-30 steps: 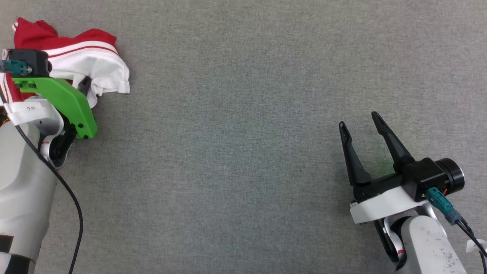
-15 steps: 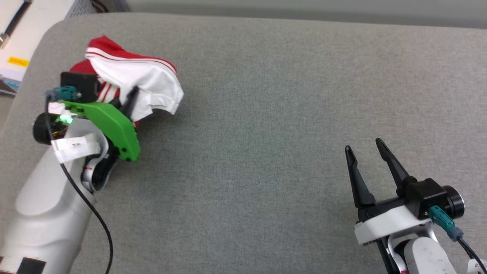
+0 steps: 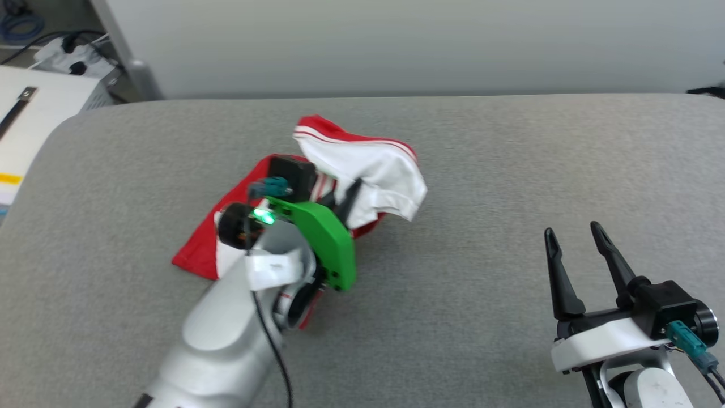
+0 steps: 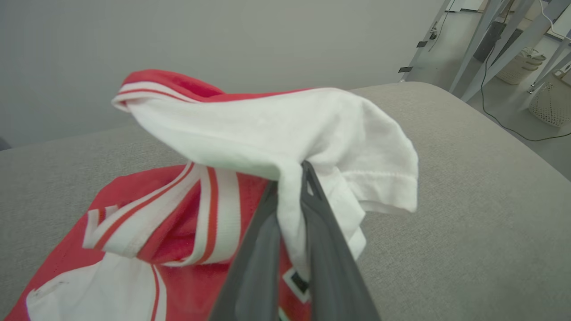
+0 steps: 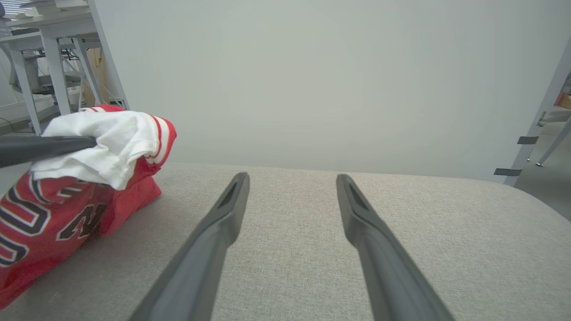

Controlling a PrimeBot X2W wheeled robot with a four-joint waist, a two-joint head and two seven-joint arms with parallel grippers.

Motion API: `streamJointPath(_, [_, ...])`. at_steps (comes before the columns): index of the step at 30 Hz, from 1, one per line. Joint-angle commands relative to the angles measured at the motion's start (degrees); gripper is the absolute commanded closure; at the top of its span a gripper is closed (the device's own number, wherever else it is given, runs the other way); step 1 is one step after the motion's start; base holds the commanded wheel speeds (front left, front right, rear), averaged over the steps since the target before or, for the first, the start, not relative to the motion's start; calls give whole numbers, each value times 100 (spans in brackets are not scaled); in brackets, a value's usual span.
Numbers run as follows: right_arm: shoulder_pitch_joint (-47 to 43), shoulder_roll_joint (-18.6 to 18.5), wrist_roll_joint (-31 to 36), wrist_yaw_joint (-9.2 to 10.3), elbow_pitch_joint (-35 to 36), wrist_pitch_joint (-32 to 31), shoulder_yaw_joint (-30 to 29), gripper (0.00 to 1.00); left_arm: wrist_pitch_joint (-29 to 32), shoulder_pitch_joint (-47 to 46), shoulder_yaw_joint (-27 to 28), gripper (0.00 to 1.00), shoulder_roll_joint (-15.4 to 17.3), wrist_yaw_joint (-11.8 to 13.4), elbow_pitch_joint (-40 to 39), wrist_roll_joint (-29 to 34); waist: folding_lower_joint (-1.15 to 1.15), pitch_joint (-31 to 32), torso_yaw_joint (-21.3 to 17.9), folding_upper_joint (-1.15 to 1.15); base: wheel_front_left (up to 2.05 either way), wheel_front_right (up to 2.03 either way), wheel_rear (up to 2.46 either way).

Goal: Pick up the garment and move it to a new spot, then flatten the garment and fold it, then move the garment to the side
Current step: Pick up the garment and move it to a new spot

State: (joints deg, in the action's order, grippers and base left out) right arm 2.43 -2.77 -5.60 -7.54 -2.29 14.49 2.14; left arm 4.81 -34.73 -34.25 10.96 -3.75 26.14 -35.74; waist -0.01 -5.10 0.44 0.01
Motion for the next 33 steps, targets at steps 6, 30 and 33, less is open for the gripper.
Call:
streamJointPath(6, [-18, -11, -19, 5, 106, 51, -208, 0, -401, -183, -329, 100, -668, 171, 723, 142, 1, 21, -894, -1, 0, 0, 0])
streamJointPath(30, [-31, -11, -67, 5, 140, 51, -484, 0, -1411, -465, -2569, 0, -807, 584, 1380, -1145, 1, 132, -510, -1, 0, 0, 0])
streamJointPath(33, [-101, -11, -6, 5, 159, 51, -545, 0, -1685, -591, -2430, 0, -802, 642, 1507, -1176, 1, 252, -212, -1, 0, 0, 0])
